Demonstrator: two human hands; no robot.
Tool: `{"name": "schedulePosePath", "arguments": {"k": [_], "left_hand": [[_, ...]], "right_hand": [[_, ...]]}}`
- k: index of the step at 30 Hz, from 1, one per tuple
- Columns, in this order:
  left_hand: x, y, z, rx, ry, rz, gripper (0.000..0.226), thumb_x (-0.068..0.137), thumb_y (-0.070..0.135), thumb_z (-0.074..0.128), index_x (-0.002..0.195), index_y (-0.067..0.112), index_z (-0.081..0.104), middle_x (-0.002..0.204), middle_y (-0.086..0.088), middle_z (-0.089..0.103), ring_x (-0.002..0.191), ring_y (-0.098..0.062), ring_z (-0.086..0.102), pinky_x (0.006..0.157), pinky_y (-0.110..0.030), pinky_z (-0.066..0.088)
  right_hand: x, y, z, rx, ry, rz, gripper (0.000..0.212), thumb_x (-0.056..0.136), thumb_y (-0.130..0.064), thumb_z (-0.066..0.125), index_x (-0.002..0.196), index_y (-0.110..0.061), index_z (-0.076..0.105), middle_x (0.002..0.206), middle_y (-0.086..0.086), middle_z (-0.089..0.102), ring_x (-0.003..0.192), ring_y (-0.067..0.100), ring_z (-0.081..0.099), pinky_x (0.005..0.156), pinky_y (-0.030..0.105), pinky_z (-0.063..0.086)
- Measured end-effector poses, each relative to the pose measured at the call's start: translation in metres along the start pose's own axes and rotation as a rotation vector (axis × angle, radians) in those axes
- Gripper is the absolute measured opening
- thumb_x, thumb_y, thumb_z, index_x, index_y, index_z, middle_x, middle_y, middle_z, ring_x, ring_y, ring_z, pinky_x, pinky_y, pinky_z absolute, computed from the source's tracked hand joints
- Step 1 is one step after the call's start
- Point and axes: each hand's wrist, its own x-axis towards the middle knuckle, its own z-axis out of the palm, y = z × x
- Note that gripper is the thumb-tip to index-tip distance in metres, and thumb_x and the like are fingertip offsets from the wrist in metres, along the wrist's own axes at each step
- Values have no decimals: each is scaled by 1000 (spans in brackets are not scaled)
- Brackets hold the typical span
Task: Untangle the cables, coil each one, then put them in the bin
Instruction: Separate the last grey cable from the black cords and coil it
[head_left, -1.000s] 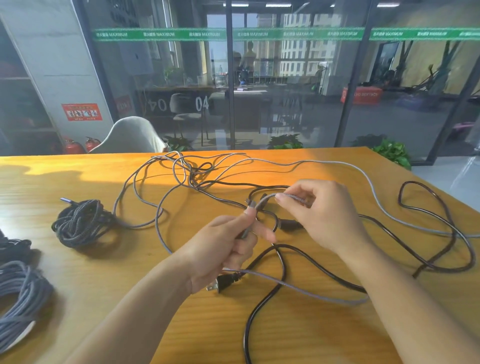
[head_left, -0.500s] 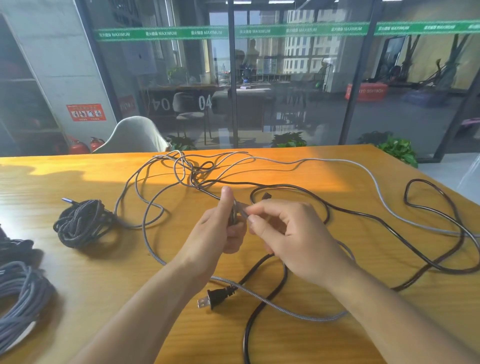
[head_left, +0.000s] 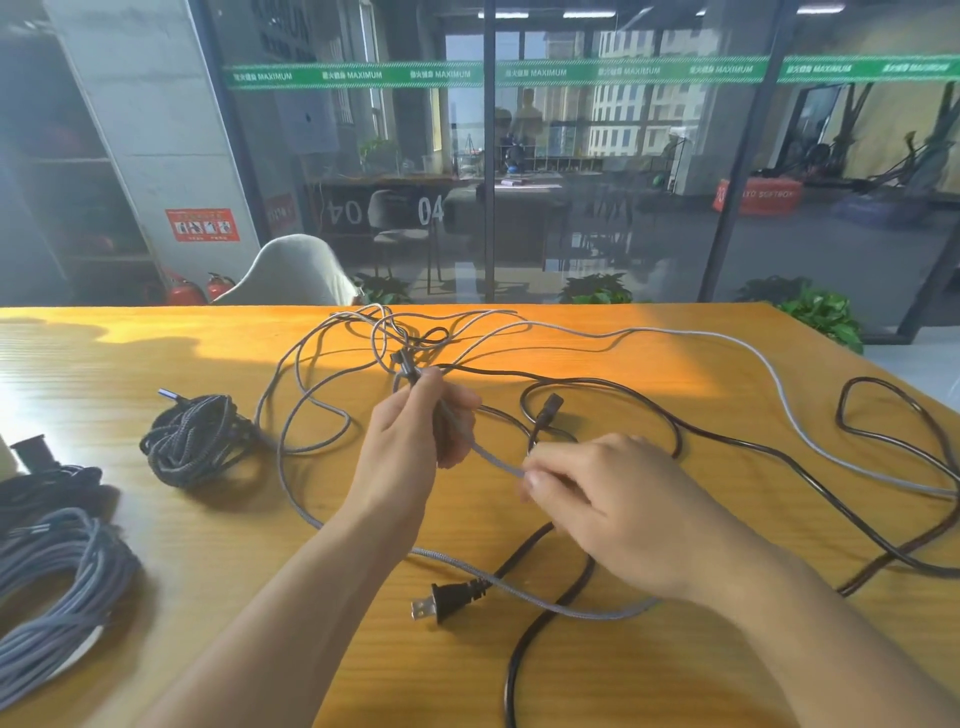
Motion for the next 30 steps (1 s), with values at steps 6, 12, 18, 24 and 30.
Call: {"name": "schedulePosePath", "arguments": {"k": [6,12,18,24,30], "left_hand": [[-6,10,6,-295,-187,-109,45,112,30,37,99,0,69,85,-18,74,72,-25,71,66,-29,56],[-11,21,3,-494,-354,-197,39,108,30,42,77,15,61,53,4,43,42,-11,38,45,-19,39],[-5,16,-16,-645,-713,-236,30,102,30,59,74,21,56,52,11,23,44,-9,19,43,-22,20],[-2,19,-24,-713,-877,-254,33,105,27,53,73,20,56,54,9,26,47,-12,21,48,-27,19],[-3,18,-22,-626,-1012,-294,33,105,31,53,74,22,56,54,11,27,46,-11,22,48,-25,19]], "right_hand": [[-3,-4,-4,503,-485,-89,32,113,-30,43,140,-36,59,81,-6,70,65,14,56,69,23,47],[3,8,4,654,-691,34,34,111,-45,43,126,-26,67,66,1,55,57,21,45,59,28,44],[13,45,4,739,-541,113,47,100,-53,64,72,-15,62,51,3,45,46,16,41,56,28,39],[10,96,-14,1118,-195,156,46,73,-53,90,70,-20,59,65,13,33,61,16,51,78,27,54],[24,99,1,986,187,317,67,46,-69,96,76,-17,65,63,-2,49,63,18,48,80,27,59]]}}
